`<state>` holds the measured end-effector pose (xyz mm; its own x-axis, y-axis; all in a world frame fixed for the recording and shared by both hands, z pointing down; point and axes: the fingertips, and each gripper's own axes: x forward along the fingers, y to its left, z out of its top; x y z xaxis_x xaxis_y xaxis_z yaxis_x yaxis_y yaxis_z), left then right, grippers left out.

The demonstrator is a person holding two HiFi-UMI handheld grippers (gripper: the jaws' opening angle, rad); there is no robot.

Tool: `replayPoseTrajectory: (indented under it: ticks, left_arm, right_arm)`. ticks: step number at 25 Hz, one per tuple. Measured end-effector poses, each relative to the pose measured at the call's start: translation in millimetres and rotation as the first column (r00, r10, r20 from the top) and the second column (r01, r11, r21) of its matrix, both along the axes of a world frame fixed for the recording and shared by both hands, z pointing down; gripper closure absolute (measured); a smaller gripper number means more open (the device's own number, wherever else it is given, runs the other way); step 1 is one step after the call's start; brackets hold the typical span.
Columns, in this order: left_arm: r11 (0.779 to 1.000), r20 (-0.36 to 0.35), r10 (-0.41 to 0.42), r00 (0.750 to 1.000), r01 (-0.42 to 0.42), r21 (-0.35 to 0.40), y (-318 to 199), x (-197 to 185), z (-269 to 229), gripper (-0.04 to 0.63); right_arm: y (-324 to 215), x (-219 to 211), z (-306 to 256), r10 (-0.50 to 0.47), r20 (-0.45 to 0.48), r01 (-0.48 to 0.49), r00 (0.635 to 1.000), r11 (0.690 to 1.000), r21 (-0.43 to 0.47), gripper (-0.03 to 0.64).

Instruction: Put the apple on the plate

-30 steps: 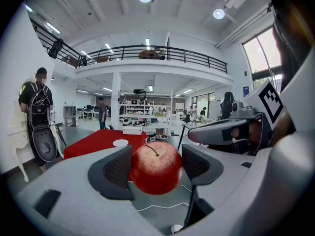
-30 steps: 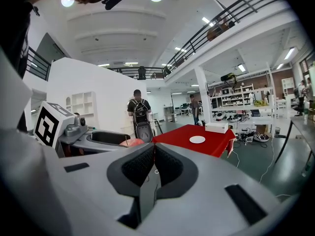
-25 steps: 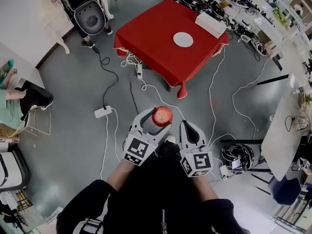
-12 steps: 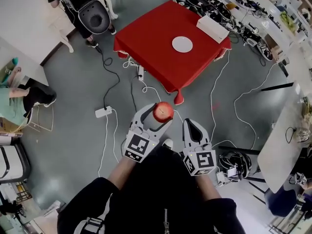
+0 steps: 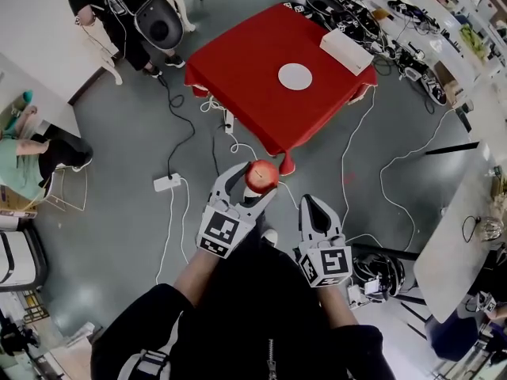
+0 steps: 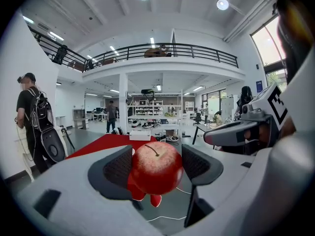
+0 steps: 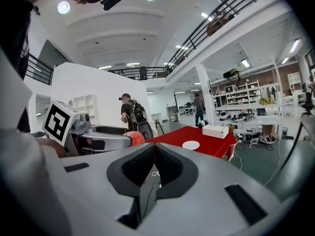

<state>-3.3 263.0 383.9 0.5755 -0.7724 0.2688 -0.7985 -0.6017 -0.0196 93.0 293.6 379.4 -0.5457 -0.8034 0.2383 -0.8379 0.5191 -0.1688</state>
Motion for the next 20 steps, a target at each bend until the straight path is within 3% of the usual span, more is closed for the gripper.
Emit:
replayPoseTrajectory:
  ticks: [20]
  left_arm:
    - [0.999, -0.027, 0.043, 0.999, -0.043, 0.001, -85.2, 15.5, 19.0, 0.284]
  right_arm:
    - [-67.7, 8.2, 16.8, 0.034, -0.03, -0.034, 0.999, 0.999, -0.01, 0.604]
